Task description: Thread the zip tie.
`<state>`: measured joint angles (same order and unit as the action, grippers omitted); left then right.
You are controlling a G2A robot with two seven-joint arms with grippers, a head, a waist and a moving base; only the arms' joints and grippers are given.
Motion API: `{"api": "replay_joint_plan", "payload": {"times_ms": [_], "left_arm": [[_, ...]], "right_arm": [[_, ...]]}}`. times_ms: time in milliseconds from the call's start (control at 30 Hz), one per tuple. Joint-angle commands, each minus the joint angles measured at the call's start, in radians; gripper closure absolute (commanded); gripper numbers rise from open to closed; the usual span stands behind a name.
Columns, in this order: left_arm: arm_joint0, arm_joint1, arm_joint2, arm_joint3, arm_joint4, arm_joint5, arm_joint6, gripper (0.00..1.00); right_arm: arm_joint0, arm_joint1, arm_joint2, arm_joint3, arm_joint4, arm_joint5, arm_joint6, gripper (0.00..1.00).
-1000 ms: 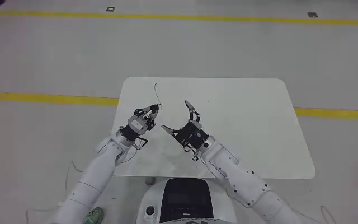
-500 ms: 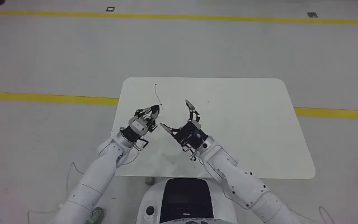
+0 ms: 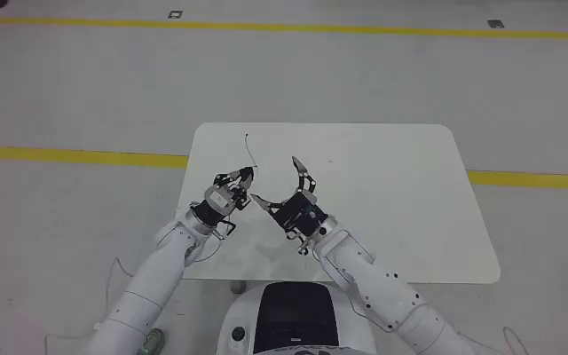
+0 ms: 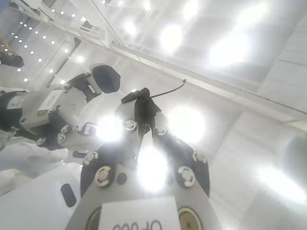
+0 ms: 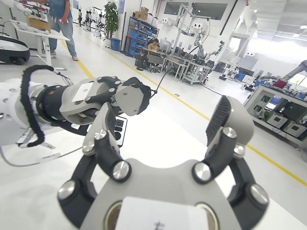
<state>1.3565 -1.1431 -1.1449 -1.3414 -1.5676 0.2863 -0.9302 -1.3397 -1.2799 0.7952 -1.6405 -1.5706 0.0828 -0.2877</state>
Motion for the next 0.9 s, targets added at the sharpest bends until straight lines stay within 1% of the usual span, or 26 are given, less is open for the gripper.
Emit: {"api": "replay_joint_plan", "payload": {"times_ms": [0, 100, 200, 233, 267, 300, 333, 467, 567, 800, 867], "left_arm": [[0.000, 0.000, 0.000, 0.000, 0.000, 0.000, 0.000, 1.00], [0.000, 0.000, 0.000, 0.000, 0.000, 0.000, 0.000, 1.00], [0.000, 0.000, 0.000, 0.000, 0.000, 0.000, 0.000, 1.00], [0.000, 0.000, 0.000, 0.000, 0.000, 0.000, 0.000, 1.00], [0.000, 0.000, 0.000, 0.000, 0.000, 0.000, 0.000, 1.00], [0.000, 0.000, 0.000, 0.000, 0.000, 0.000, 0.000, 1.00], [0.000, 0.000, 0.000, 0.000, 0.000, 0.000, 0.000, 1.00], [0.000, 0.000, 0.000, 0.000, 0.000, 0.000, 0.000, 1.00], [0.000, 0.000, 0.000, 0.000, 0.000, 0.000, 0.000, 1.00], [0.000, 0.000, 0.000, 0.000, 0.000, 0.000, 0.000, 1.00], [0.000, 0.000, 0.000, 0.000, 0.000, 0.000, 0.000, 1.00]], "right_arm": [[0.009, -0.003, -0.006, 0.005, 0.001, 0.002, 0.005, 0.00], [0.017, -0.007, -0.014, 0.012, 0.001, 0.005, 0.008, 0.00], [0.022, -0.010, -0.017, 0.021, 0.001, 0.010, 0.012, 0.22], [0.023, -0.011, -0.018, 0.024, 0.001, 0.012, 0.014, 0.32], [0.026, -0.012, -0.019, 0.028, 0.001, 0.015, 0.018, 0.35], [0.028, -0.012, -0.020, 0.031, 0.001, 0.016, 0.019, 0.42], [0.029, -0.012, -0.021, 0.032, 0.001, 0.019, 0.020, 0.51], [0.028, -0.013, -0.022, 0.036, 0.001, 0.023, 0.021, 0.58], [0.028, -0.015, -0.024, 0.040, 0.001, 0.020, 0.022, 0.60], [0.027, -0.021, -0.024, 0.049, 0.001, 0.013, 0.026, 0.61], [0.029, -0.023, -0.025, 0.052, 0.001, 0.007, 0.027, 0.63]]}}
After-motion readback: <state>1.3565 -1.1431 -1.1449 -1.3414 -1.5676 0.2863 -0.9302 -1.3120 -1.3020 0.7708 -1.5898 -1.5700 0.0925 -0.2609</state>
